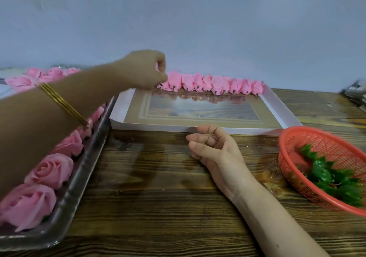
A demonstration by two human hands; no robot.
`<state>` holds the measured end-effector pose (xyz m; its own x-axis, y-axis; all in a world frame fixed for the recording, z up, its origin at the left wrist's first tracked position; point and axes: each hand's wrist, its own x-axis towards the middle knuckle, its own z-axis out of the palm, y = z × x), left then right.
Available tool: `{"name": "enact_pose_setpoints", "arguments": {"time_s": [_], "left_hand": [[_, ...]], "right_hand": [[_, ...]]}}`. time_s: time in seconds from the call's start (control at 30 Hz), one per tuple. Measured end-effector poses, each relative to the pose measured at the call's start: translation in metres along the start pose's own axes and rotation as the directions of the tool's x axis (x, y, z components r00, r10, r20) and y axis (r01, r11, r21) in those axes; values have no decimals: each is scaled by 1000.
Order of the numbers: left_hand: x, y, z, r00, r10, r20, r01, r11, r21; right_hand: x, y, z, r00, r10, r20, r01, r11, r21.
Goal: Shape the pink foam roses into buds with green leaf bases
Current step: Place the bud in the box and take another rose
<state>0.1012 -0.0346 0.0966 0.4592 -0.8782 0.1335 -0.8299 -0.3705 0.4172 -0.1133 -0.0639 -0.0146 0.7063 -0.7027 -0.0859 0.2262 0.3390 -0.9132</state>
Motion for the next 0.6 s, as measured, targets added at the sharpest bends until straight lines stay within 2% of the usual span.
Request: {"name": "enact_pose_setpoints", "arguments": {"time_s": [0.1,0.2,0.4,0.6], "left_hand": [[24,-24,-17,993,-70,-94,69,997,-17],[44,-48,-29,983,-132,-126,130,991,-27],[74,-86,-37,963,-253,-96,257,966,22],[95,-112,-40,947,-320,-35,320,947,9]], "right_hand": [[-1,-1,0,1000,-1,3,1,1000,-13],[-1,-2,-1,1000,8,13,-8,1000,-22],[0,0,-2,1000,13,25,-13,1000,-7],[1,0,-3,999,21,40,-20,999,-32]]}}
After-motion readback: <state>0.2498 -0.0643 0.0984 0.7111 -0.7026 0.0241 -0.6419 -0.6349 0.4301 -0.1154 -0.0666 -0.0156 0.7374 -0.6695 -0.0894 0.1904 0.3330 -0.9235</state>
